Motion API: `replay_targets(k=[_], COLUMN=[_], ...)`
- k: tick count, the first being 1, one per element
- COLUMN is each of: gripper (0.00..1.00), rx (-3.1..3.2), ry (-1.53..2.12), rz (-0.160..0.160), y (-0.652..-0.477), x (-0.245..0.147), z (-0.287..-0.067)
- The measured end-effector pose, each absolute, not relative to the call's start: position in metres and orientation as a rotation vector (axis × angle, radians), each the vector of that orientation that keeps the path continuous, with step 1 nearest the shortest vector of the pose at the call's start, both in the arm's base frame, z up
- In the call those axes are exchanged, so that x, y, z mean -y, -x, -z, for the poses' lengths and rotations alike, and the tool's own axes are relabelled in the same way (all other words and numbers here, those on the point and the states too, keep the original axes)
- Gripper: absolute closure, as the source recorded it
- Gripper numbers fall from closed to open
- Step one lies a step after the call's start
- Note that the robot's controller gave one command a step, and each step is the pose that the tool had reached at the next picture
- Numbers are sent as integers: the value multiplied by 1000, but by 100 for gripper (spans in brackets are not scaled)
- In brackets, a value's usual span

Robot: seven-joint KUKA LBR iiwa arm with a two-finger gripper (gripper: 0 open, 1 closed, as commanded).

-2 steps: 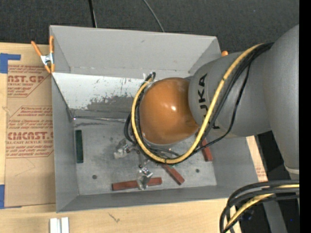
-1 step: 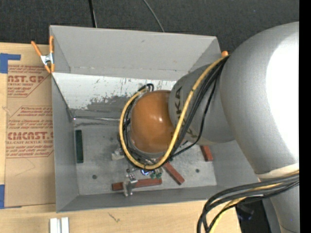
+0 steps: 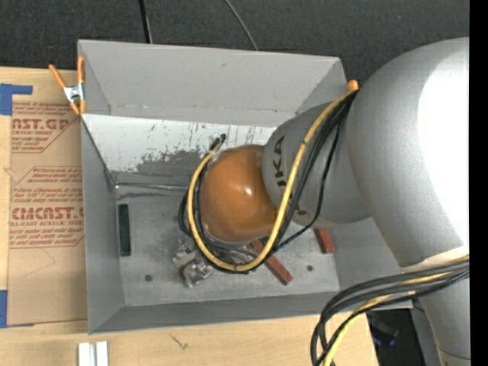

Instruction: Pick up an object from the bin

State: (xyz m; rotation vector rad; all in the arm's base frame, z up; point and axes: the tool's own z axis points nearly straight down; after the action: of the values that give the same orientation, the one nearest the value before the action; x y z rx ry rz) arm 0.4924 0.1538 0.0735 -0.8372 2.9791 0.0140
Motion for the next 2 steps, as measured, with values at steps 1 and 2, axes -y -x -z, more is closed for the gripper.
replay_targets(k=[1, 2], gripper=[100, 100], rx=[-2958, -2948], ry=[923, 986], rz=[-11, -8], y=[-490, -490], x=[-152, -152], z=[-75, -75])
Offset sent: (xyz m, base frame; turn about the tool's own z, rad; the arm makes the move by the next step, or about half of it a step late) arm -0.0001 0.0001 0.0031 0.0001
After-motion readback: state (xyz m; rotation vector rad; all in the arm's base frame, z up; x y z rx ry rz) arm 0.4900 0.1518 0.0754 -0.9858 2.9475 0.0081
